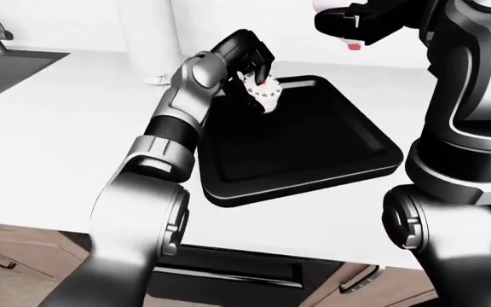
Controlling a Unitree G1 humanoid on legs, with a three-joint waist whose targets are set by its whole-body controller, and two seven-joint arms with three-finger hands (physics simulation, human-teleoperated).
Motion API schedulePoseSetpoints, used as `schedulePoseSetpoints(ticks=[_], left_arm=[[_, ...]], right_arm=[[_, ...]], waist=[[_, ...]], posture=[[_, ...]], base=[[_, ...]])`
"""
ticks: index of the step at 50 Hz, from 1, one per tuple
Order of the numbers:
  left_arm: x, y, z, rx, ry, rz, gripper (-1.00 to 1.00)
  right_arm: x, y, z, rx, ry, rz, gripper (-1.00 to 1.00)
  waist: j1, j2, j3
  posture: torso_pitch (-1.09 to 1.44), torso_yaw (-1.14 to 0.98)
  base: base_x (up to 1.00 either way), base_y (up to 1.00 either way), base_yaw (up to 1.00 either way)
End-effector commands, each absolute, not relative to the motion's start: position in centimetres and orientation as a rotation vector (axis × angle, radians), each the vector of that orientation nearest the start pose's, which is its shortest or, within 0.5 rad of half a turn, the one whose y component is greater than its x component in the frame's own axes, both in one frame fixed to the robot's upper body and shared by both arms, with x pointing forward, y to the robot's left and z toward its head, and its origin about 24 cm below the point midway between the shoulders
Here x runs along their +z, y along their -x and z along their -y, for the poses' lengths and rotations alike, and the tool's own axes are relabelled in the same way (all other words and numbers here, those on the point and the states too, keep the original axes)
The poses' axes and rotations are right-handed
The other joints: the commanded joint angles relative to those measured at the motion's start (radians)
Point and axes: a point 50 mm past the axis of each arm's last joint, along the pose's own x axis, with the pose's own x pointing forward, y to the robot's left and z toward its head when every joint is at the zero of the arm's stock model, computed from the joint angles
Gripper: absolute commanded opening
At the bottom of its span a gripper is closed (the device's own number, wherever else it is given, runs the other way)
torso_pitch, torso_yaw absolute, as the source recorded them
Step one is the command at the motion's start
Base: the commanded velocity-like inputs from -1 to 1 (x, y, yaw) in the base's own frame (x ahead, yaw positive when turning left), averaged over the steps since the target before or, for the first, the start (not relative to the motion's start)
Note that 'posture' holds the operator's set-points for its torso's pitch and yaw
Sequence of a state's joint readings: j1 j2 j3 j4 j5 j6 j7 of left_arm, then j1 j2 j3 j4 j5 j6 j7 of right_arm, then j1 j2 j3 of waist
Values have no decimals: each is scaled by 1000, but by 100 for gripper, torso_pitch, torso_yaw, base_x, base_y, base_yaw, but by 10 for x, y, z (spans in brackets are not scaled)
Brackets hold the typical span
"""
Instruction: Move the dessert items from the plate to the tray.
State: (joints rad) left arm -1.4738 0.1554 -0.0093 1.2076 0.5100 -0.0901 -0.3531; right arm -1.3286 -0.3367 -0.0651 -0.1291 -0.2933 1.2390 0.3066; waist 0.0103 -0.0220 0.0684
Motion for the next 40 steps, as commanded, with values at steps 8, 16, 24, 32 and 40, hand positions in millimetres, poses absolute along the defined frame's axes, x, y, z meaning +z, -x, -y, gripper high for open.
schedulePoseSetpoints(ticks=[8,16,24,32,40], left_arm=[[295,-418,-61,-439,-842,341,-100],[288,-419,-61,-454,-845,323,-51],[284,-420,-64,-452,-862,299,100],[288,-421,-70,-433,-860,297,100],[313,-420,-87,-358,-829,334,100]], right_arm=[[398,-304,148,-49,341,292,-100],[401,-305,147,-48,344,293,-100],[404,-305,148,-53,353,291,-100],[419,-316,157,-66,407,269,-100],[443,-351,157,-43,615,191,-100]], waist=[[1,-2,-40],[1,-1,-43],[1,-1,-43],[-1,2,-46],[-11,11,-46]], posture=[[0,0],[0,0],[0,0],[0,0],[0,0]], base=[[0,0,0],[0,0,0],[0,0,0],[0,0,0],[0,0,0]])
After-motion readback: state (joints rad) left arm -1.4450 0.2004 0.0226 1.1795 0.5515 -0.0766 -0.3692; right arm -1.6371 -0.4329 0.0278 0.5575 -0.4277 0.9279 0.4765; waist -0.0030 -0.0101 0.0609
